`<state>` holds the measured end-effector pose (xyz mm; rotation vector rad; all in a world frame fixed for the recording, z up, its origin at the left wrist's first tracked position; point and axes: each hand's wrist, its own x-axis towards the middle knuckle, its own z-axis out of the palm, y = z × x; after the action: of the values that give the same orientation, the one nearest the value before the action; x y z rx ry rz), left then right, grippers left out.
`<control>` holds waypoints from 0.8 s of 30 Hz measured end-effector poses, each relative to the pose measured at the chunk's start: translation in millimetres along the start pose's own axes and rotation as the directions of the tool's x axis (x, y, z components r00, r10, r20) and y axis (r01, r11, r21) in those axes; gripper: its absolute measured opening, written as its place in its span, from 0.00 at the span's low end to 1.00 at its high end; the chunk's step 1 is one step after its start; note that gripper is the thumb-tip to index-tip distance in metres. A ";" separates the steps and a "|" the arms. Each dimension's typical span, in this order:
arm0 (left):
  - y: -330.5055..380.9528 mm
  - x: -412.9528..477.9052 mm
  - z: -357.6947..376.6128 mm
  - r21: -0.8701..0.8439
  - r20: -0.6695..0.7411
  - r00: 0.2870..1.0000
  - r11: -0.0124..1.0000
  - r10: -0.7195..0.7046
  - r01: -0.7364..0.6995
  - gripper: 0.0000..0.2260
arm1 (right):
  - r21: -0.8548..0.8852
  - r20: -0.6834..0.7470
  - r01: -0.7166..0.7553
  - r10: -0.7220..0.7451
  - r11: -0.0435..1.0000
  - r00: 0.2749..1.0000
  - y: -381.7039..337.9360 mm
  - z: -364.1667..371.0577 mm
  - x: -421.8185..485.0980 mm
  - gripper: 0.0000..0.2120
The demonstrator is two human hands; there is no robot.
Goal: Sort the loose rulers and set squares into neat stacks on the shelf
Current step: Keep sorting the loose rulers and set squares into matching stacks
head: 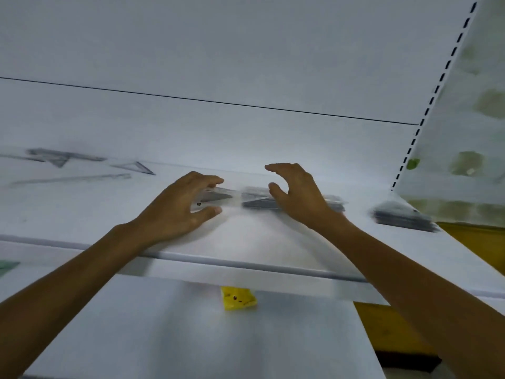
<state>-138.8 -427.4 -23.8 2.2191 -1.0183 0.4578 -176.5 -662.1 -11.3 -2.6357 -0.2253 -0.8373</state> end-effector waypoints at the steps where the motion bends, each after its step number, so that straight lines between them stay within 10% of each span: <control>1: -13.3 -3.1 -11.4 0.018 -0.010 1.000 1.000 -0.009 0.010 0.21 | 0.004 0.006 0.015 -0.015 1.000 1.000 -13.9 9.4 5.1 0.18; 24: -128.9 35.6 -30.8 -0.175 0.113 0.993 0.983 -0.032 0.051 0.30 | -0.083 0.203 -0.137 0.151 0.987 0.967 -118.6 82.0 -20.8 0.12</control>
<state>-18.4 -362.5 -34.8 2.1192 -1.0254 0.2189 -180.9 -521.9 -50.7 -2.7651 -0.0580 -0.5296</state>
